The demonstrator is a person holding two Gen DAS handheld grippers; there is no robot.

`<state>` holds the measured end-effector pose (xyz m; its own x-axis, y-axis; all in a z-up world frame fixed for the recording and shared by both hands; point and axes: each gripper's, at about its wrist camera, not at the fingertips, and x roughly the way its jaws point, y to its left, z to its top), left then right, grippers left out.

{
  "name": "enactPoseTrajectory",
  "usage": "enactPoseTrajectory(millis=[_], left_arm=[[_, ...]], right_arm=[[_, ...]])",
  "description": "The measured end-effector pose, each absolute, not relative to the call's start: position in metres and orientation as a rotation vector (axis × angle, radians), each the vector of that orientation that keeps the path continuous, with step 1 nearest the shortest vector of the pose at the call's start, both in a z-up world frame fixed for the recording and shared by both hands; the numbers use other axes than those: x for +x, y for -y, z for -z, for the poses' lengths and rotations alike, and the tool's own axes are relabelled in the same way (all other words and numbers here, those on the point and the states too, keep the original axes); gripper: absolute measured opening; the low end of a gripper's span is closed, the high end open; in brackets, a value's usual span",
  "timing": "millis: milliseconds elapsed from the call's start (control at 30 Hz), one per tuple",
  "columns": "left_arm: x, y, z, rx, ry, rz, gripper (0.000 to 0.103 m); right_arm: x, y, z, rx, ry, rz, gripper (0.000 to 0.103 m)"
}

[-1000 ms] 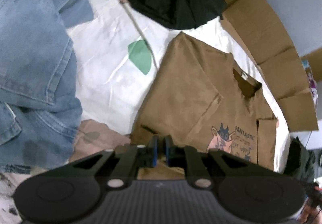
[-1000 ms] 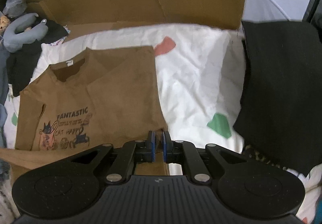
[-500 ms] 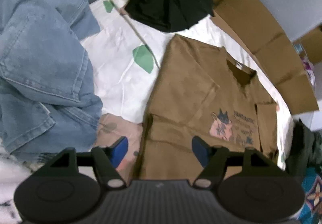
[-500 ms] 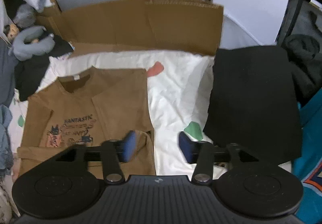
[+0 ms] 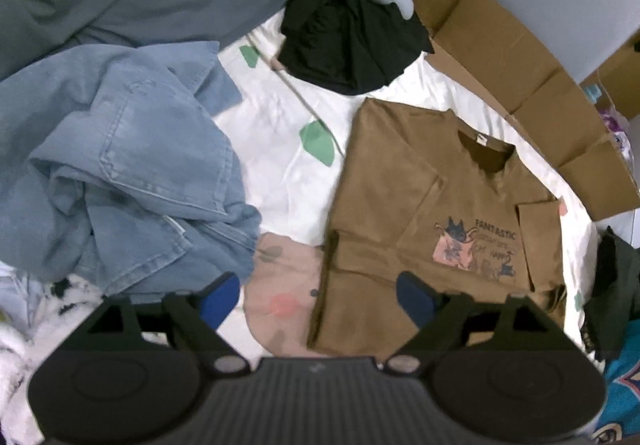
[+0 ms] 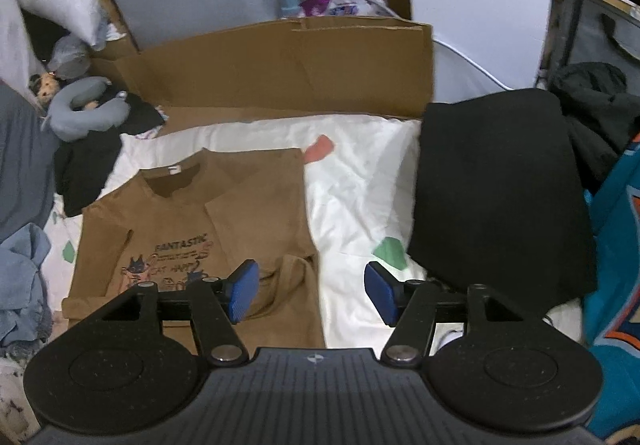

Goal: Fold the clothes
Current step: 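Open both grippers and release the folded hem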

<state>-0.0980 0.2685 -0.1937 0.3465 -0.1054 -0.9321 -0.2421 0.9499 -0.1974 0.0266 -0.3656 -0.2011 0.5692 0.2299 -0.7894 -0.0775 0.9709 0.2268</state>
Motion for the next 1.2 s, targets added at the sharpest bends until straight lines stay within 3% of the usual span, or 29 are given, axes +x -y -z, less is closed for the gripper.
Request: enactPoseTrajectory(millis=[200, 300, 800, 1200], left_arm=[[-0.098, -0.265, 0.214, -0.283, -1.243, -0.061, 0.087], [-0.095, -0.261, 0.228, -0.254, -1.260, -0.043, 0.080], [-0.077, -0.238, 0.270, -0.102, -1.216, 0.062, 0.079], [-0.065, -0.234, 0.332, -0.024, -1.227, 0.074, 0.062]], right_arm=[[0.022, 0.351, 0.219, 0.137, -0.945, -0.220, 0.065], [0.020, 0.347, 0.230, 0.129, -0.953, -0.229, 0.065], [0.032, 0.345, 0.294, 0.044, -0.964, -0.227, 0.064], [0.056, 0.336, 0.358, -0.038, -0.949, -0.280, 0.063]])
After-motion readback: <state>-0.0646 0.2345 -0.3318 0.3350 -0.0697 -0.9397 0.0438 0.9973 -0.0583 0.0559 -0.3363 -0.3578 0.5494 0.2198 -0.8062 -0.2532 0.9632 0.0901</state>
